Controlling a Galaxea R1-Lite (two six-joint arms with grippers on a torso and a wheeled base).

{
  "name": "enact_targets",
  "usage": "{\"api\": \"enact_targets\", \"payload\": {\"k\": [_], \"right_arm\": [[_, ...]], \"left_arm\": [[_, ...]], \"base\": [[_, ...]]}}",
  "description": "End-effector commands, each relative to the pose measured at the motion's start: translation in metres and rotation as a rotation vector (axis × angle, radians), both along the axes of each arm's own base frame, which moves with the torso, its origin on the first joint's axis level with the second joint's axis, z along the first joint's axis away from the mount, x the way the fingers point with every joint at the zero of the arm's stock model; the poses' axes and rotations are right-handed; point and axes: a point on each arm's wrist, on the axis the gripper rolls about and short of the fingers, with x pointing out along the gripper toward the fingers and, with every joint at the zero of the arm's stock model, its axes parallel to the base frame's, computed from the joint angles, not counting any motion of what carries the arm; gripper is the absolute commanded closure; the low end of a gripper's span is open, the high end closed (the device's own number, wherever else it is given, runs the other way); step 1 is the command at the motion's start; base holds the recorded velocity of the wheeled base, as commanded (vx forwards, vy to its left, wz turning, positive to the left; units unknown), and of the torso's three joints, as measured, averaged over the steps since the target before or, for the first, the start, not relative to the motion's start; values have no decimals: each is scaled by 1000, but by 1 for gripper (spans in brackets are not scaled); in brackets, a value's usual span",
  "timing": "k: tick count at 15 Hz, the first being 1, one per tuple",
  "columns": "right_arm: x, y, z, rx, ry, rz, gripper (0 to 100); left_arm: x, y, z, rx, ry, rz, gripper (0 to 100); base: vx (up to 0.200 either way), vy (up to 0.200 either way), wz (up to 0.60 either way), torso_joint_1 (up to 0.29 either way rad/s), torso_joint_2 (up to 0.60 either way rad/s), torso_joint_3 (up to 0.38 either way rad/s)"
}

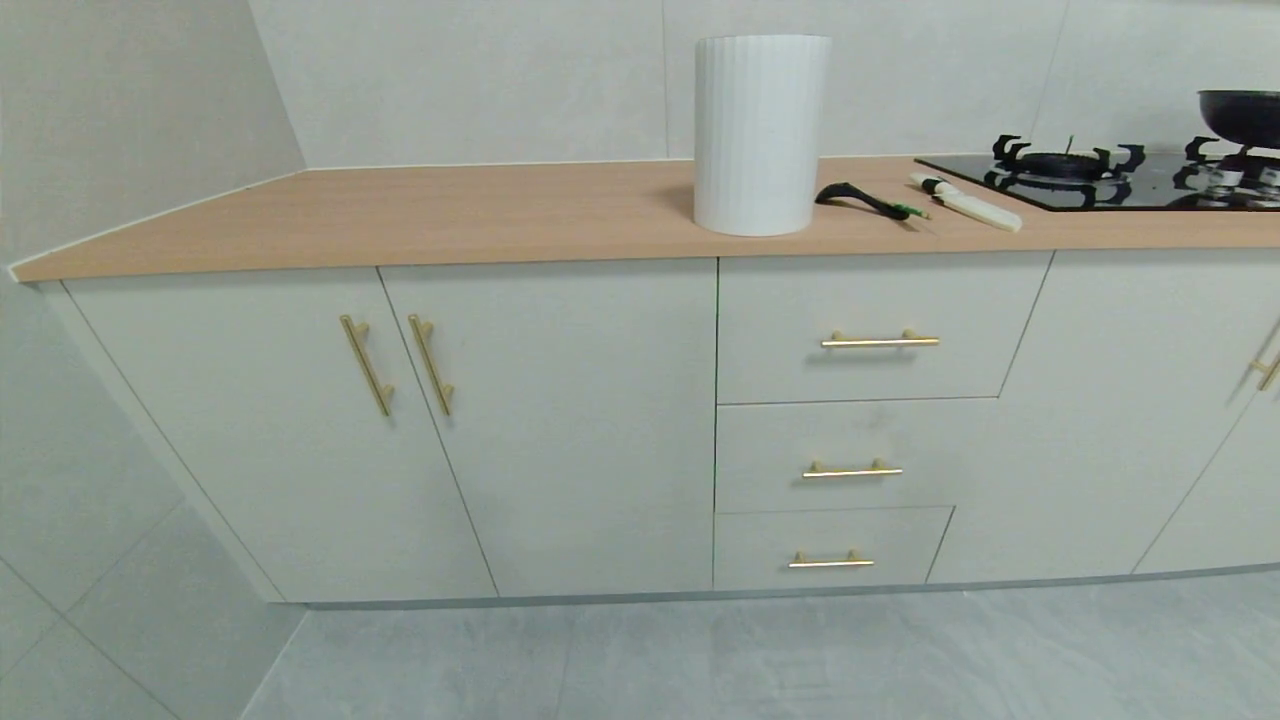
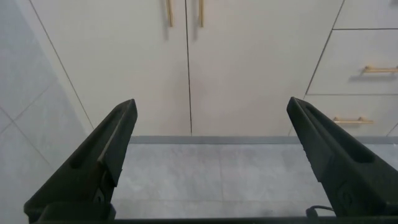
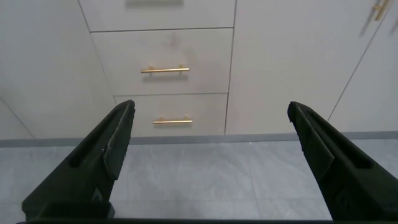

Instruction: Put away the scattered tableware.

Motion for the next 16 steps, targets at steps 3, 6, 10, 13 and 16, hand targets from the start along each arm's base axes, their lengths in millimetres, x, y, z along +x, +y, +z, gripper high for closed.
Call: {"api": "enact_targets", "payload": {"k": [3, 6, 10, 13, 16], "right_arm": [[0, 0, 0, 0, 1, 1, 0], [0, 0, 0, -1, 1, 1, 0], [0, 0, 0, -1, 1, 0, 0], [0, 0, 0, -1, 1, 1, 0], [0, 0, 0, 0, 1, 1, 0]], "left_arm": [[0, 0, 0, 0, 0, 1, 0], [0, 0, 0, 0, 0, 1, 0], [0, 0, 0, 0, 0, 1, 0], [0, 0, 0, 0, 0, 1, 0], [0, 0, 0, 0, 0, 3, 0]], "base": [[0, 0, 0, 0, 0, 0], [200, 0, 0, -4, 1, 4], [200, 0, 0, 2, 4, 4], [0, 0, 0, 0, 0, 0], [0, 0, 200, -2, 1, 1]]}}
